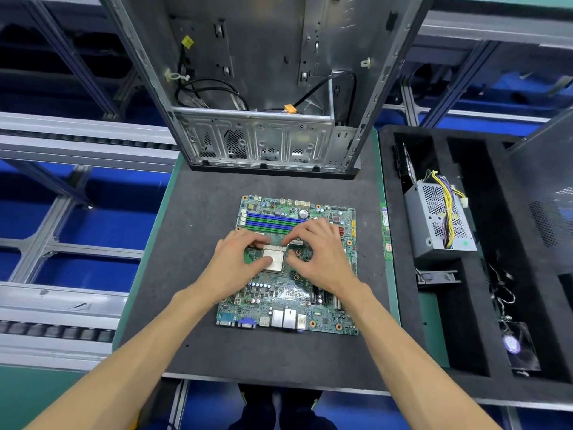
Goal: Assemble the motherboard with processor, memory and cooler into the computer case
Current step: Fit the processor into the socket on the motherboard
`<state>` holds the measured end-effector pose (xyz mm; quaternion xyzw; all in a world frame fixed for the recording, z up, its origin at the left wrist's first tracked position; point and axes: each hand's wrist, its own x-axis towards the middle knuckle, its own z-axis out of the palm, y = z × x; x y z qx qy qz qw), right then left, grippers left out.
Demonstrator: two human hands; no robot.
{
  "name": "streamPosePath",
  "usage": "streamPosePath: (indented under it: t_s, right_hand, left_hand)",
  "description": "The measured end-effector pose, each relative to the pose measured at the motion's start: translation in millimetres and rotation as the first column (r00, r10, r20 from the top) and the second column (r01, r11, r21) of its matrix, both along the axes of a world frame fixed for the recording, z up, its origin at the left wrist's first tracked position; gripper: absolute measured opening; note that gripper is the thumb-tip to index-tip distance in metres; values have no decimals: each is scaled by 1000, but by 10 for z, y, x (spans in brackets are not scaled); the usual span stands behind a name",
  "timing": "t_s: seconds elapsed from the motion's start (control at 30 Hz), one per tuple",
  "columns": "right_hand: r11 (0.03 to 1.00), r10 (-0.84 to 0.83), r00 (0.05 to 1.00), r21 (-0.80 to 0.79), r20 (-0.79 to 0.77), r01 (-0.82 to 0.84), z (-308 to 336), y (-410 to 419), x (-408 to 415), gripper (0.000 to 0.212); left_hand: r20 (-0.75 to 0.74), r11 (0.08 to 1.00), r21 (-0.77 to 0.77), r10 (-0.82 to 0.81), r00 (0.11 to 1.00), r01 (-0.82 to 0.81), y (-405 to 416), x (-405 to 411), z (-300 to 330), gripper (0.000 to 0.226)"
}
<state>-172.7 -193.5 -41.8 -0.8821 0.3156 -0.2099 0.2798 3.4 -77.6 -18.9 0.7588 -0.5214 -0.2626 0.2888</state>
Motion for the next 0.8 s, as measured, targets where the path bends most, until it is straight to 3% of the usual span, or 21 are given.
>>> streamPosePath:
  t_s: [0.23, 0.53, 0.8]
  right_hand:
    - [1000, -6, 1000, -19, 16, 6, -31, -10, 13, 6]
    - [999, -23, 999, -30, 26, 24, -38, -4, 33, 10]
    - [999, -29, 999, -28, 33, 30, -41, 1, 32, 13]
  left_hand:
    - [223, 988, 154, -11, 975, -24, -118, -8, 29, 41]
    - [262, 991, 134, -12, 965, -24, -110, -42, 35, 23]
    - [269, 984, 169, 12, 963, -60, -172, -102, 42, 28]
